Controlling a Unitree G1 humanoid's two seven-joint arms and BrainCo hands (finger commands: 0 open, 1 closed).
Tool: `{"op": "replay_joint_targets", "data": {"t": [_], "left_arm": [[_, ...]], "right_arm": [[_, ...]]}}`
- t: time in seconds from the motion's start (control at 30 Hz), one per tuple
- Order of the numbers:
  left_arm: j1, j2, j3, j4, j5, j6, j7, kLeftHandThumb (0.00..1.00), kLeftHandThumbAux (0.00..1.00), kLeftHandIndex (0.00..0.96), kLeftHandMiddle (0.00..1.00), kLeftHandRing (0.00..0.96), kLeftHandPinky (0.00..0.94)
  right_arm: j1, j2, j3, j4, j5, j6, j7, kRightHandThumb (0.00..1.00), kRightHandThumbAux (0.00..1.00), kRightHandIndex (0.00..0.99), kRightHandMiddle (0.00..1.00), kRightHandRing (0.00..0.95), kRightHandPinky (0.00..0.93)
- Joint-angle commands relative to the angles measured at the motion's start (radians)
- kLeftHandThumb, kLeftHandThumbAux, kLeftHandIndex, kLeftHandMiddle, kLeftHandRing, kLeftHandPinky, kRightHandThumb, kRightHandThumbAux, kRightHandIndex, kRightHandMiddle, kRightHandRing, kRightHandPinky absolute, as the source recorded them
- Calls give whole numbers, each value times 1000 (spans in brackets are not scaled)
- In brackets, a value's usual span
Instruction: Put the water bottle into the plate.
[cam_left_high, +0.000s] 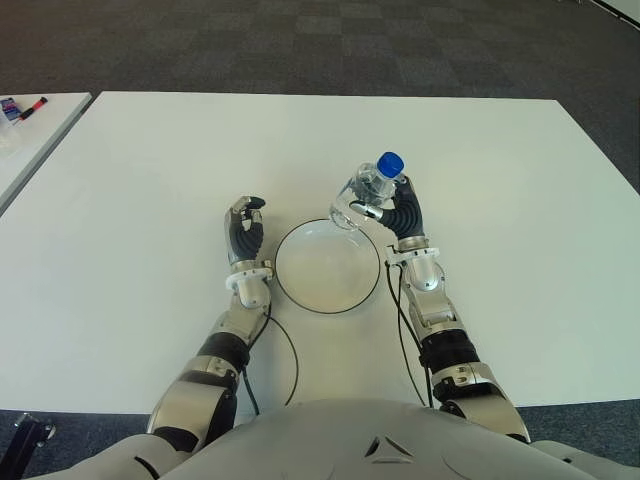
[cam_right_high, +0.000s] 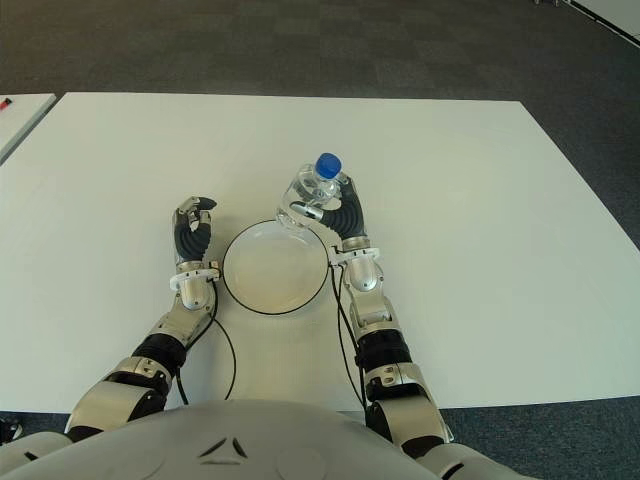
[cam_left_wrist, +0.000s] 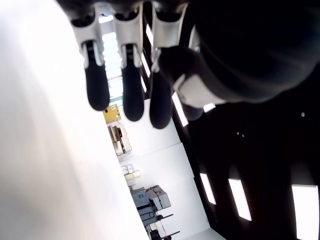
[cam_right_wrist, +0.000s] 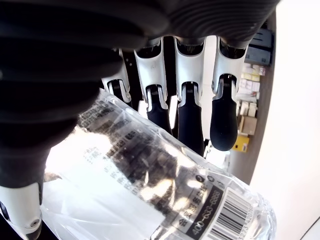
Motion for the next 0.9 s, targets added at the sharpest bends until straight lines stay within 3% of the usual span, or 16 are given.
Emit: {"op": "replay_joint_targets", "data": {"t": [0.03, 0.53, 0.9], "left_arm": [[21, -4, 0, 15, -15, -5, -28, 842, 674, 445, 433, 371, 400], [22, -10, -4, 10, -25, -6, -38, 841, 674, 444, 435, 377, 413], [23, -21, -6, -3, -18, 3, -27, 840, 674, 432, 443, 381, 415]], "right_arm": [[11, -4, 9, -26, 8, -13, 9, 856, 676, 402, 532, 880, 863], [101, -19, 32, -164, -52, 162, 0, 855, 676, 401, 529, 882, 856], [117, -20, 29, -168, -13, 180, 28, 856, 676, 402, 529, 885, 857]]}}
